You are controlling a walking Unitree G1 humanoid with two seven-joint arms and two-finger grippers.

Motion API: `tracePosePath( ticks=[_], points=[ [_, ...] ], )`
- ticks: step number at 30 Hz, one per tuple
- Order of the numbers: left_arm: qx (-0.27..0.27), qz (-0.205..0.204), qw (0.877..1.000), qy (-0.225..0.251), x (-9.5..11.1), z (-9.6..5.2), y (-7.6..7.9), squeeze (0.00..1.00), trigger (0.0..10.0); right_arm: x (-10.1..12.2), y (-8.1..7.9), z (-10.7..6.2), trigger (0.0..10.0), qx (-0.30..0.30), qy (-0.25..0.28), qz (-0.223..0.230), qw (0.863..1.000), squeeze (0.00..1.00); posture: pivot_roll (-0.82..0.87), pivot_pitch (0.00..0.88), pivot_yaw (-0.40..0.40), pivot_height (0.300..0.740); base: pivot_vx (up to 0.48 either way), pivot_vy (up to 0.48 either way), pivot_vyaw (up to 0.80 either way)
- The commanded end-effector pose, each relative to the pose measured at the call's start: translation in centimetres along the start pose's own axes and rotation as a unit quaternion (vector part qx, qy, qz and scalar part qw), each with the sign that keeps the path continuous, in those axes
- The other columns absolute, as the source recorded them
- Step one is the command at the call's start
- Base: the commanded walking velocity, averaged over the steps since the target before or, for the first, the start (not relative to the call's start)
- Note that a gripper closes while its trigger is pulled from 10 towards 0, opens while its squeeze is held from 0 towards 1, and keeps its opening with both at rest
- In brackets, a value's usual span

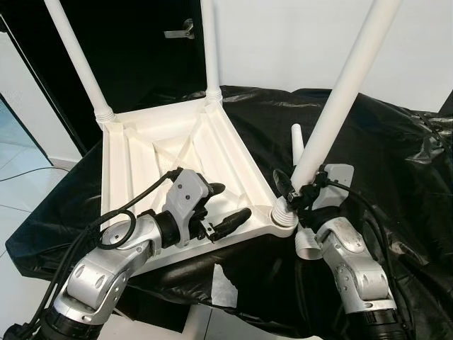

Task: Building children table

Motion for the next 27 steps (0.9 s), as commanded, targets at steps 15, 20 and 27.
tracePosePath(
  ticks=[15, 20, 27],
  points=[
    [-0.038, 0.018, 0.999, 0.012, 0.8, -0.5, 0.0, 0.00, 10.0, -4.6, 0.6, -2.2, 10.0, 0.027, -0.079, -0.109, 0.991, 0.00, 0.03, 0.000, 0.039, 0.740, 0.000, 0.000, 0.00],
    [-0.039, 0.020, 0.999, 0.013, 0.8, -0.5, 0.0, 0.00, 10.0, -4.9, 0.6, -2.4, 10.0, 0.032, -0.079, -0.116, 0.989, 0.00, 0.02, 0.000, 0.042, 0.740, 0.000, 0.000, 0.00],
    [-0.043, 0.023, 0.999, 0.015, 1.0, -0.4, 0.0, 0.00, 10.0, -5.5, -0.3, -2.9, 10.0, 0.086, -0.082, -0.186, 0.975, 0.00, 0.03, 0.000, 0.042, 0.740, 0.000, 0.000, 0.00]
  ],
)
Point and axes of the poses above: a point about 5 cm out from each wrist's last joint towards the gripper, its own z axis pointing out of the wrist towards the gripper, its own x axis along the axis of the wrist's last joint, y = z × x, the point moved 2 cm from there along z, pointing out of the wrist towards the gripper, and after that the axes turned 10 degrees about z, right-handed, at the moved point
